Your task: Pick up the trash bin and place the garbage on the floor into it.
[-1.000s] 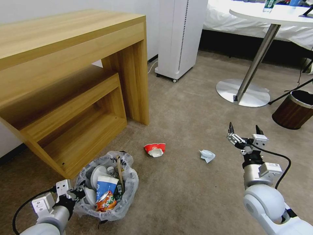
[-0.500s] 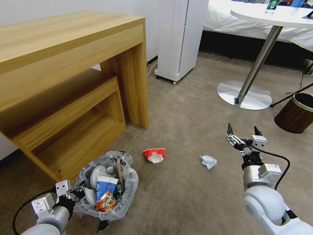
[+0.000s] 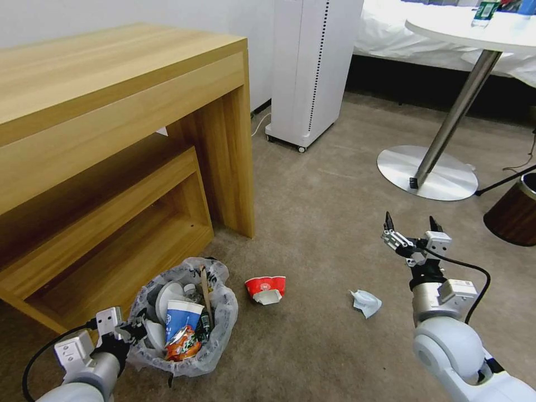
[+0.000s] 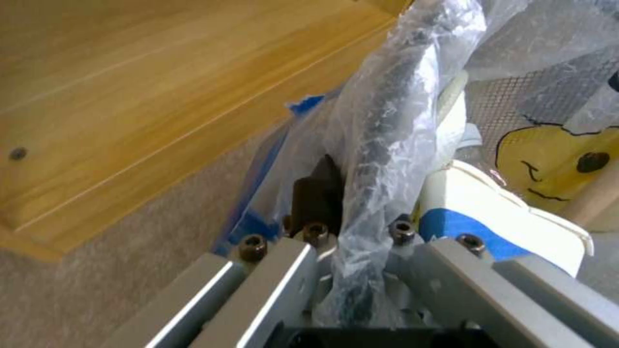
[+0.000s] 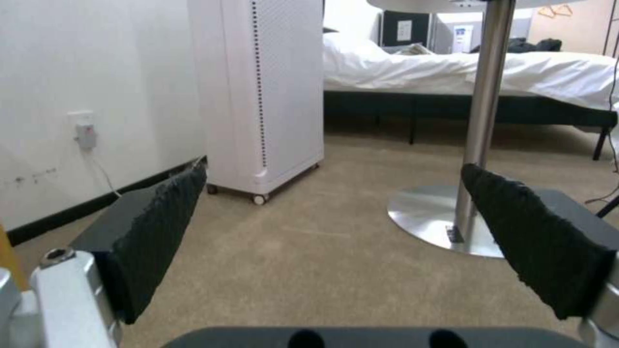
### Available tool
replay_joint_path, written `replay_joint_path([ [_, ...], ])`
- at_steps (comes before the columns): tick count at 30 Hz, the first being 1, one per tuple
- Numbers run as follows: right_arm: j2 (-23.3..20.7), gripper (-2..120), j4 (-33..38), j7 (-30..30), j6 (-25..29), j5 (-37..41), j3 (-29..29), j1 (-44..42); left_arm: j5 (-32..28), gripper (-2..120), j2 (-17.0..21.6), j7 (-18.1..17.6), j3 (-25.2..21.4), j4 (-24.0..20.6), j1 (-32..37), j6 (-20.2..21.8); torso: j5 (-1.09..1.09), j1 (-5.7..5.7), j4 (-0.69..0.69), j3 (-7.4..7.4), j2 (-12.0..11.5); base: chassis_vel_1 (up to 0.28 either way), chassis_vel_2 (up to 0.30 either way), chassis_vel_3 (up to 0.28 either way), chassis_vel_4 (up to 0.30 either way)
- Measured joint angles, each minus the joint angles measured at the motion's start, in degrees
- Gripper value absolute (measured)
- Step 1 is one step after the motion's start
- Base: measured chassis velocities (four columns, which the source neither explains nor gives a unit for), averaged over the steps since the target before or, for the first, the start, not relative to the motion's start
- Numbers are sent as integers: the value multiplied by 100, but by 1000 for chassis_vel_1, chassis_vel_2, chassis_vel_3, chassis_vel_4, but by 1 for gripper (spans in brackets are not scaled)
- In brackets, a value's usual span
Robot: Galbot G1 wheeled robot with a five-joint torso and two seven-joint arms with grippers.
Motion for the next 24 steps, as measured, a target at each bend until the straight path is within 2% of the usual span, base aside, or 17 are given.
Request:
replay_joint_path([
  [15, 12, 100, -119, -36, 93, -48, -168, 55, -22, 0, 29, -2, 48, 139, -134, 11, -1, 1, 0, 2, -1, -116, 133, 125, -116],
  [24, -58, 100, -28, 183, -186, 412, -593, 202, -25, 0, 33, -2, 71, 215, -166, 12, 0, -1, 0, 0, 0, -5, 7, 10, -4],
])
